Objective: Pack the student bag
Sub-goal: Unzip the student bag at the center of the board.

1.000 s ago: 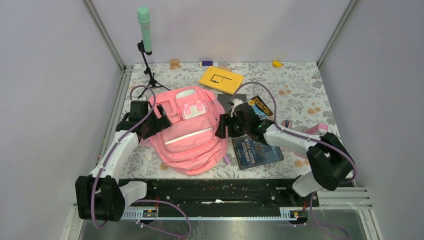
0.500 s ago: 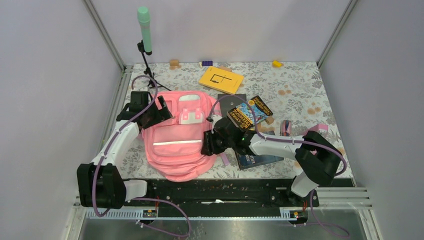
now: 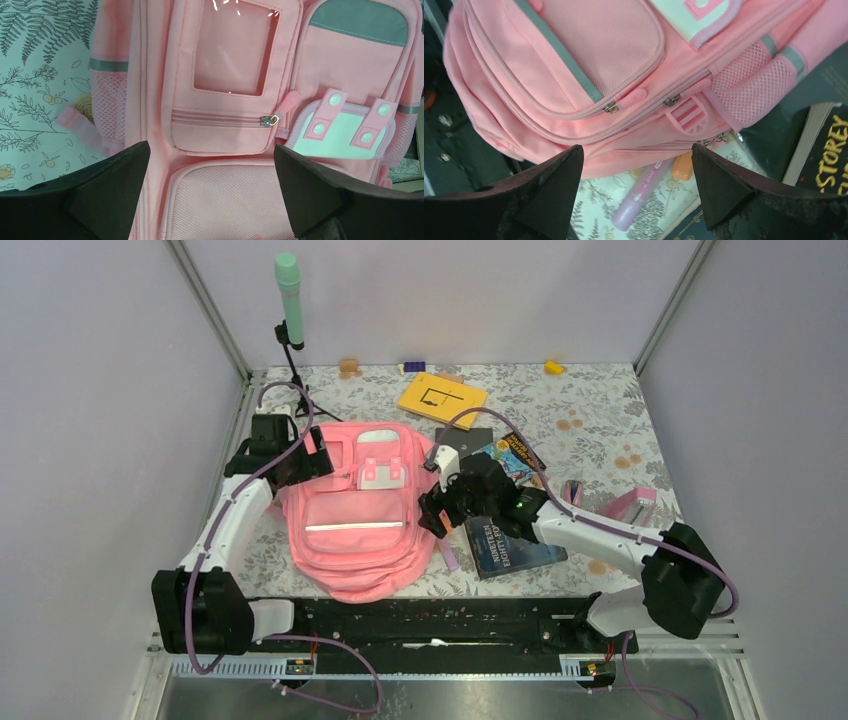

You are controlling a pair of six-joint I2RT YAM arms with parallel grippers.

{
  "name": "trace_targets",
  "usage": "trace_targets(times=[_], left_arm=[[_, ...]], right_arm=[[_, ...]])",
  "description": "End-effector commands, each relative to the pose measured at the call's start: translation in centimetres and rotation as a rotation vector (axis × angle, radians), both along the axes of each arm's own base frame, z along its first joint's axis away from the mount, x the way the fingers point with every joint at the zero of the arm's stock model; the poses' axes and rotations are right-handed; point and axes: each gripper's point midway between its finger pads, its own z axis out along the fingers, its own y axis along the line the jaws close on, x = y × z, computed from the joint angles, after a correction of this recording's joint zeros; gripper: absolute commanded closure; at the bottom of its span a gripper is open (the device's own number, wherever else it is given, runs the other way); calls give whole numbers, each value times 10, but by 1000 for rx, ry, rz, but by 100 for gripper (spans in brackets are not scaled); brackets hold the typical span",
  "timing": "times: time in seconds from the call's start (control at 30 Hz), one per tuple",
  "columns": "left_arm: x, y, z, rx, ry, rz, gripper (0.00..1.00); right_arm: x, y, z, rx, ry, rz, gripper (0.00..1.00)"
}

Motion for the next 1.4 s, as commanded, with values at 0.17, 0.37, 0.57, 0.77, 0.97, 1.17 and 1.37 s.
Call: trace_targets(times=[0.17,0.37,0.57,0.77,0.97,1.17,1.37], left_arm=[[2,-3,11,-6,-4,-81,1],[-6,-11,10,-38,16,-114,1],[-8,-10,21,-33,-23,-114,1],[-9,-16,26,-57,-39,-137,1],[-10,-15,27,-54,-42,-134,1],[-10,-17,30,-60,-50,-138,1],[-10,-17,27,-61,-42,-140,1]], right_arm=[[20,23,2,-116,-467,413,16],[32,37,-7,-153,-526,481,15],[37,46,-22,-190,-520,536,15],[36,54,-27,-216,-483,604,17],[17,47,-54,-305,-376,668,22],[7,35,-68,-355,-349,683,22],[10,47,-67,-364,-363,714,23]])
